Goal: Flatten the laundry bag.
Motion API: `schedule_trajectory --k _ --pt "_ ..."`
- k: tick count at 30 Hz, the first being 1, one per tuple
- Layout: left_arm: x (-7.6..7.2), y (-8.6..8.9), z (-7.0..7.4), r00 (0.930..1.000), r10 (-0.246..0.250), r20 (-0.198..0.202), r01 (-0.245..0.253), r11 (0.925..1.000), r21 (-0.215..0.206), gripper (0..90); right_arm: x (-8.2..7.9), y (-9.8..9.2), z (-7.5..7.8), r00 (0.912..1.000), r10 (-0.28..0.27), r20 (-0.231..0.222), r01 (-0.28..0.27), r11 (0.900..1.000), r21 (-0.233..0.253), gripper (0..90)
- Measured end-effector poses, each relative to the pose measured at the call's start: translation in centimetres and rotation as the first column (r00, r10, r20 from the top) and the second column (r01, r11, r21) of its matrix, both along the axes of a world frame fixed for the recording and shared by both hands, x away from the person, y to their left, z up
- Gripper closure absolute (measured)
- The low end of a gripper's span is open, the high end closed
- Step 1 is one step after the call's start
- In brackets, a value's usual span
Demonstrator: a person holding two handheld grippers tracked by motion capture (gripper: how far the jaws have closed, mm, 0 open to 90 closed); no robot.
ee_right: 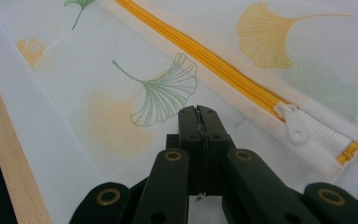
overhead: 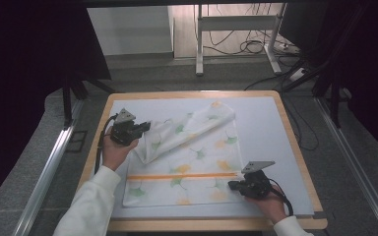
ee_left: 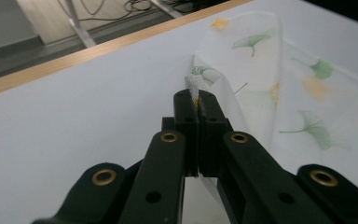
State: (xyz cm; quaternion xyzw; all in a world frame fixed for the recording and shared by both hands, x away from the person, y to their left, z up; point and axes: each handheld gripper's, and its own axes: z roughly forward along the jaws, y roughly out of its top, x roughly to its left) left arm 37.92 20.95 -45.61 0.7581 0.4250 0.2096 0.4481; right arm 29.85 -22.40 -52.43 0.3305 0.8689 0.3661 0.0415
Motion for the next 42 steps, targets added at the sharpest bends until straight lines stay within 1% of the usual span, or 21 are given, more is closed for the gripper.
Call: schedule_trajectory --k 2,4,7,10,13,16,18,20,21,22,24,27,28,29,31,34,35,37,39,40,42 --pt "0.3 0.1 0.2 1.0000 -0.001 0.003 0.001 0.9999 0.013 89.6 0.0 0.0 0.0 1.0000 0.000 -0.002 0.000 1.000 0.002 88.9" --pt "0.7 0.3 0.4 1.0000 0.006 0.002 -0.006 0.9999 0.010 89.6 0.0 0.0 0.0 1.0000 -0.001 -0.002 0.001 1.000 0.002 88.9" --pt "1.6 0.6 0.3 0.9997 0.013 -0.018 -0.013 0.9998 0.017 89.6 0.0 0.1 0.0 1.0000 -0.002 -0.001 0.002 1.000 0.001 88.9" --pt "2.6 1.1 -0.2 0.9987 0.027 -0.043 -0.026 0.9990 0.036 89.6 0.0 0.0 0.0 1.0000 -0.004 -0.002 0.004 1.000 0.002 88.9" --pt "3.3 1.4 -0.9 0.9975 0.038 -0.059 -0.035 0.9986 0.040 89.6 0.0 0.0 0.0 1.0000 -0.002 -0.003 0.002 1.000 0.001 88.9" --pt "4.1 1.7 -1.7 0.9962 0.047 -0.073 -0.044 0.9983 0.037 89.6 0.0 0.0 0.0 1.0000 -0.003 -0.002 0.003 1.000 0.004 88.9" --pt "4.7 1.8 -2.2 0.9957 0.056 -0.074 -0.051 0.9966 0.064 89.5 0.0 0.1 0.0 1.0000 -0.005 -0.002 0.005 1.000 0.003 88.9" --pt "5.3 2.3 -2.6 0.9945 0.069 -0.079 -0.064 0.9962 0.058 89.5 0.0 0.1 0.0 1.0000 -0.005 0.001 0.005 1.000 0.002 88.9" --pt "5.6 2.6 -2.8 0.9936 0.080 -0.080 -0.076 0.9958 0.051 89.5 0.0 0.1 0.0 1.0000 -0.005 0.000 0.005 1.000 0.002 88.9" --pt "5.9 2.9 -2.9 0.9920 0.086 -0.092 -0.082 0.9955 0.047 89.5 0.0 0.1 0.0 1.0000 -0.004 -0.001 0.004 1.000 0.003 88.9" --pt "6.6 3.5 -3.0 0.9897 0.105 -0.098 -0.100 0.9937 0.050 89.4 0.1 0.0 0.0 1.0000 -0.003 -0.003 0.003 1.000 0.006 88.9" --pt "7.4 4.1 -3.4 0.9826 0.145 -0.117 -0.141 0.9893 0.037 88.9 0.0 0.0 0.0 1.0000 -0.003 -0.003 0.003 1.000 0.006 88.9" --pt "7.6 4.3 -3.6 0.9796 0.159 -0.123 -0.156 0.9871 0.035 87.8 0.0 0.0 0.0 1.0000 -0.003 -0.002 0.003 1.000 0.005 88.9" --pt "7.7 4.4 -3.7 0.9779 0.167 -0.126 -0.164 0.9859 0.034 83.4 0.0 0.0 0.0 1.0000 -0.004 -0.002 0.004 1.000 0.005 88.9" --pt "7.6 4.4 -3.7 0.9771 0.177 -0.119 -0.172 0.9838 0.051 65.7 0.0 0.1 0.0 1.0000 -0.005 -0.003 0.005 1.000 0.004 88.9" --pt "6.9 4.6 -2.9 0.9810 0.171 -0.092 -0.168 0.9850 0.041 51.3 0.0 0.0 0.0 1.0000 -0.002 -0.004 0.002 1.000 0.001 88.9" --pt "6.5 4.7 -2.4 0.9835 0.162 -0.080 -0.160 0.9867 0.029 47.5 0.0 0.0 0.0 1.0000 -0.002 -0.004 0.002 1.000 0.001 88.9" --pt "5.6 4.8 -1.2 0.9902 0.126 -0.059 -0.127 0.9917 -0.014 40.9 0.0 0.1 0.0 1.0000 -0.004 -0.004 0.004 1.000 0.002 88.8" --pt "4.5 4.6 -0.2 0.9964 0.078 -0.034 -0.079 0.9959 -0.042 39.2 0.0 0.1 0.0 1.0000 -0.004 -0.004 0.004 1.000 0.000 88.8" --pt "3.9 4.4 0.2 0.9983 0.055 -0.021 -0.056 0.9970 -0.053 38.6 0.0 0.1 0.0 1.0000 -0.003 -0.001 0.003 1.000 0.000 88.7" --pt "2.5 3.6 0.7 0.9999 0.010 -0.004 -0.010 0.9981 -0.061 38.4 0.0 0.1 0.0 1.0000 -0.002 0.000 0.002 1.000 -0.002 88.5"
